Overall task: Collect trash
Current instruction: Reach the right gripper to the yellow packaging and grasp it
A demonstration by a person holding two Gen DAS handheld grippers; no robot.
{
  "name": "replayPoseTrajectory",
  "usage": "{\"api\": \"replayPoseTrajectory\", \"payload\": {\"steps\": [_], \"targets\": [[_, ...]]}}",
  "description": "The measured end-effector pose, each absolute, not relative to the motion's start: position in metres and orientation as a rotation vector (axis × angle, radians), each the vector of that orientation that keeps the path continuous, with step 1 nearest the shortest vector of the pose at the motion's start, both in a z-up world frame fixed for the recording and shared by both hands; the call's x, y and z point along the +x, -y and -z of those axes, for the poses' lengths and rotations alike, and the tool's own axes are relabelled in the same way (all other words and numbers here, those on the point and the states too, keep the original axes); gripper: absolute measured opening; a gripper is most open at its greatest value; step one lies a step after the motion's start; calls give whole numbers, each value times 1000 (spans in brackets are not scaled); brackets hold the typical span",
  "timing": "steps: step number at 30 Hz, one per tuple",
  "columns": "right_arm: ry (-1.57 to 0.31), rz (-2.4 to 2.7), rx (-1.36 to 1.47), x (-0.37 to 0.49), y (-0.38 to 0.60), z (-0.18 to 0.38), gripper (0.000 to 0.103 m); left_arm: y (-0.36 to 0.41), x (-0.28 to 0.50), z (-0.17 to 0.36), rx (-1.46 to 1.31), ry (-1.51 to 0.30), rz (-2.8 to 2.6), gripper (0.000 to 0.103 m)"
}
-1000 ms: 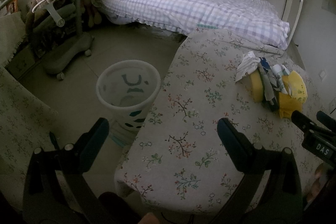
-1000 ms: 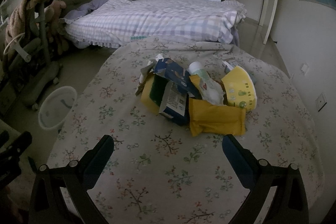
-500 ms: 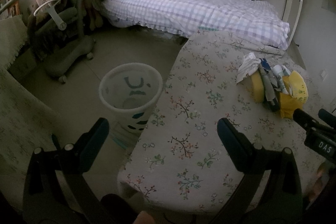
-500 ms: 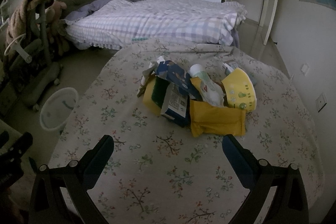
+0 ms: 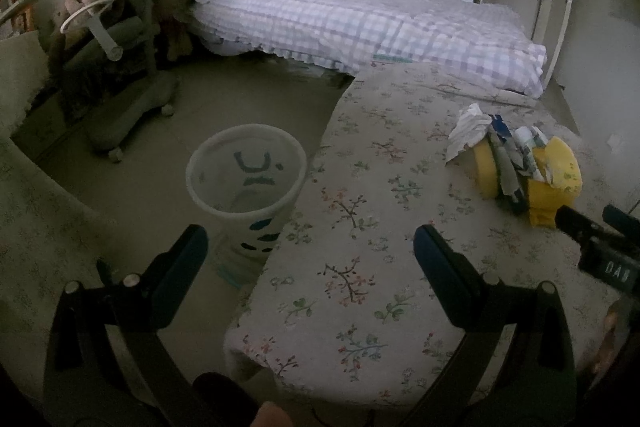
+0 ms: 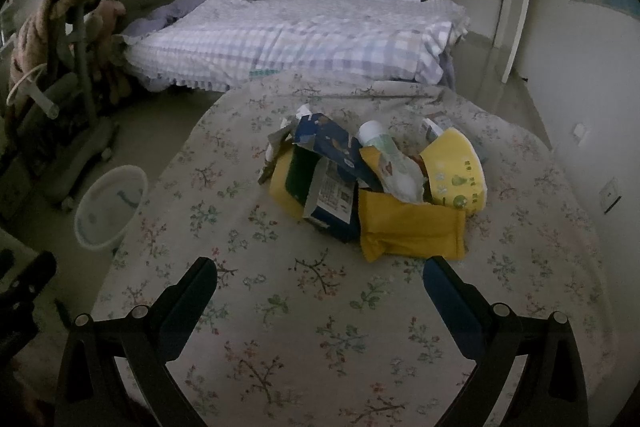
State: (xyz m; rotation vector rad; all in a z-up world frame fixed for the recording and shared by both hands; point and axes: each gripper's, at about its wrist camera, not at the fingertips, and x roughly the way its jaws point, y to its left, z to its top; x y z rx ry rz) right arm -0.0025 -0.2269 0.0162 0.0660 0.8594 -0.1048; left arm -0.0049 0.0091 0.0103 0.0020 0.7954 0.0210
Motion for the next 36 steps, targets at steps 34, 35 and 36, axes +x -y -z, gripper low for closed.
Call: {"api": "replayPoseTrajectory", "payload": {"steps": [34, 35, 36], "targets": [[-1170, 111, 283, 134, 421, 73, 94, 108, 132, 16, -148, -1069, 408, 102], [-1178, 106, 286, 135, 422, 76, 87, 113, 138, 18, -166, -1072, 424, 102], [-1192, 95, 298, 136, 423, 80, 82, 116, 142, 20, -174, -1074, 430, 102]]}}
